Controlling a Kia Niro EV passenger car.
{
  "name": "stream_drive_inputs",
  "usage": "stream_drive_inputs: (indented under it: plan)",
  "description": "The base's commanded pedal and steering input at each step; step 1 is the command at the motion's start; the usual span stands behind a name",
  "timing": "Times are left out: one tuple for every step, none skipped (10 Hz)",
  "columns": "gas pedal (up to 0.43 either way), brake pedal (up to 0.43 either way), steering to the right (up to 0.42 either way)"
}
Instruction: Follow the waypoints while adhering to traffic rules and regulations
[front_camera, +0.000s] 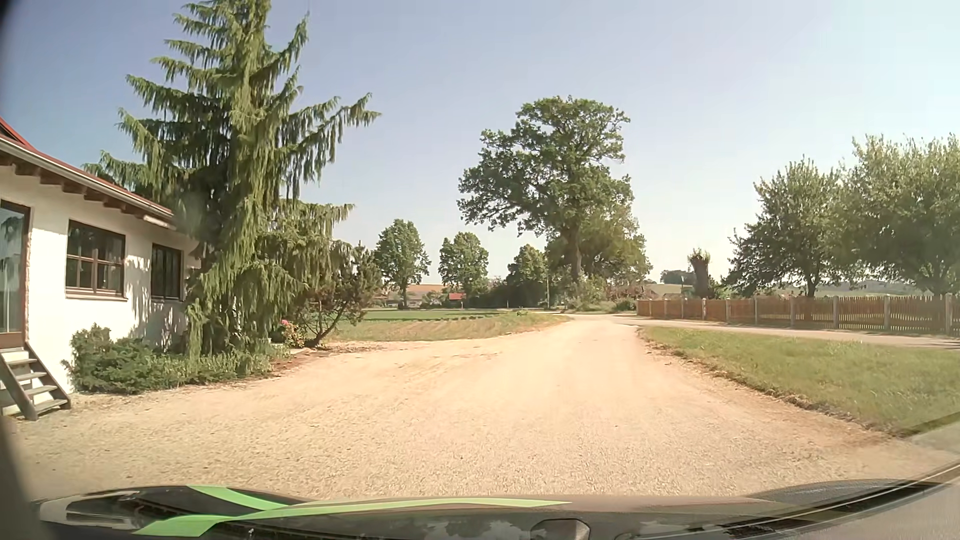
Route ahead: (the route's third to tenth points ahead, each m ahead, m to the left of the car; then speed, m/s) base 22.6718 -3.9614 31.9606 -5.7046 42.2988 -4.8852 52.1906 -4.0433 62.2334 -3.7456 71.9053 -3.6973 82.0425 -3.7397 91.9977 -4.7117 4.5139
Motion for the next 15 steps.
stream_drive_inputs:
  plan:
    - [0.110, 0.000, 0.037]
    - [0.110, 0.000, 0.039]
    - [0.110, 0.000, 0.039]
    - [0.110, 0.000, 0.039]
    - [0.110, 0.000, 0.039]
    - [0.110, 0.000, 0.039]
    - [0.110, 0.000, 0.041]
    - [0.118, 0.000, 0.041]
    - [0.118, 0.000, 0.042]
    - [0.118, 0.000, 0.042]
    - [0.118, 0.000, 0.041]
    - [0.118, 0.000, 0.040]
    - [0.118, 0.000, 0.040]
    - [0.130, 0.000, 0.040]
    - [0.138, 0.000, 0.040]
